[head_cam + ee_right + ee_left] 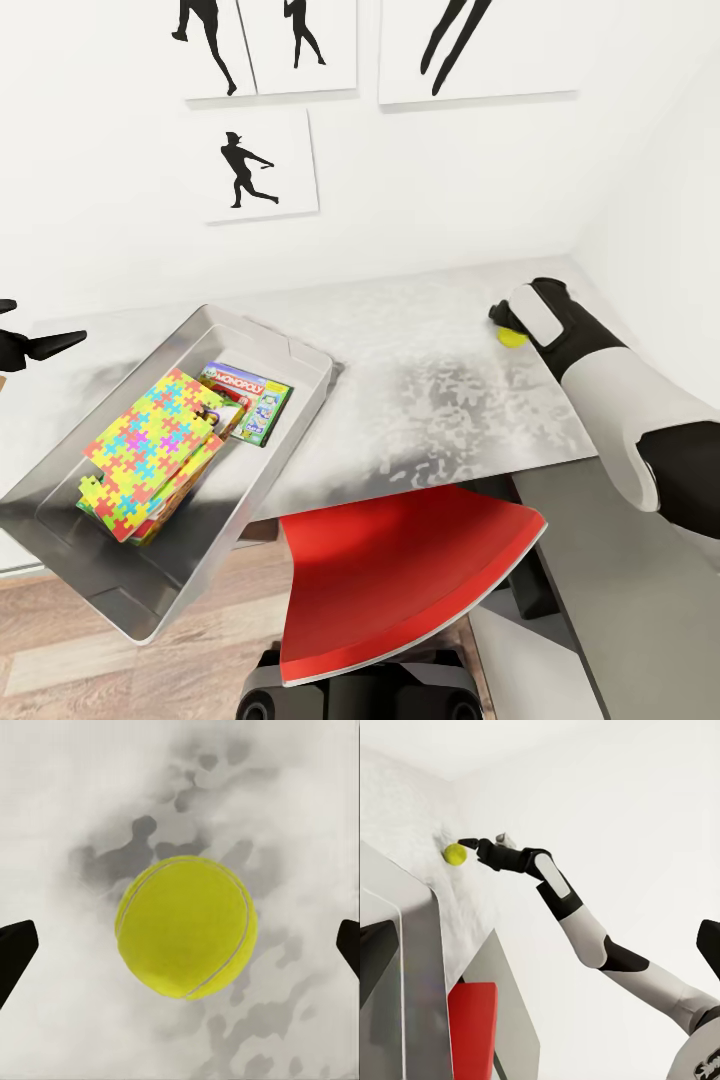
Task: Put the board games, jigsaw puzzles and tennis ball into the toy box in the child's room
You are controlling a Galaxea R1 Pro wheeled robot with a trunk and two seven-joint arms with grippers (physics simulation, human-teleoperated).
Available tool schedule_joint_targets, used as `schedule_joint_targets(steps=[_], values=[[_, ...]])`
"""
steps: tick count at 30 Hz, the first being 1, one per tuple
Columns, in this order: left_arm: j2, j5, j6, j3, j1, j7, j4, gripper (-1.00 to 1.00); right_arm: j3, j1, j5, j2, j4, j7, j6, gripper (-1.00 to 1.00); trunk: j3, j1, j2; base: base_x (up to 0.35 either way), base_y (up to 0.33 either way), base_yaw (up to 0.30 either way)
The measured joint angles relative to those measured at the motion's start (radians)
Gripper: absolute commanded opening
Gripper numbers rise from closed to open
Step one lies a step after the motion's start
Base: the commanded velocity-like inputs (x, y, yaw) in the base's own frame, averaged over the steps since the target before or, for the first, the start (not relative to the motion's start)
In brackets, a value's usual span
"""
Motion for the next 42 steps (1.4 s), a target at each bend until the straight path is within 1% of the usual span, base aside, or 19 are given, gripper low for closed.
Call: schedule_joint_targets(steps=[3,8,34,42], values=[[0.0,0.0,0.0,0.0,0.0,0.0,0.0,1.0,-0.002,0.0,0.031,0.0,-0.004,0.0,-0.002,1.0,0.0,0.0,0.0,0.0,0.0,0.0],[-0.001,0.0,0.0,0.0,0.0,0.0,0.0,1.0,-0.005,0.0,0.048,0.0,-0.005,0.0,-0.003,1.0,0.0,0.0,0.0,0.0,0.0,0.0],[-0.001,-0.008,0.0,0.0,0.0,0.0,0.0,1.0,-0.009,0.0,0.053,-0.001,-0.005,0.002,0.001,1.0,0.0,0.0,0.0,0.0,0.0,0.0],[-0.001,-0.009,0.0,0.0,0.0,0.0,0.0,1.0,-0.009,0.0,0.054,-0.001,-0.005,0.002,0.001,1.0,-0.006,0.0,0.0,0.0,0.0,0.004]])
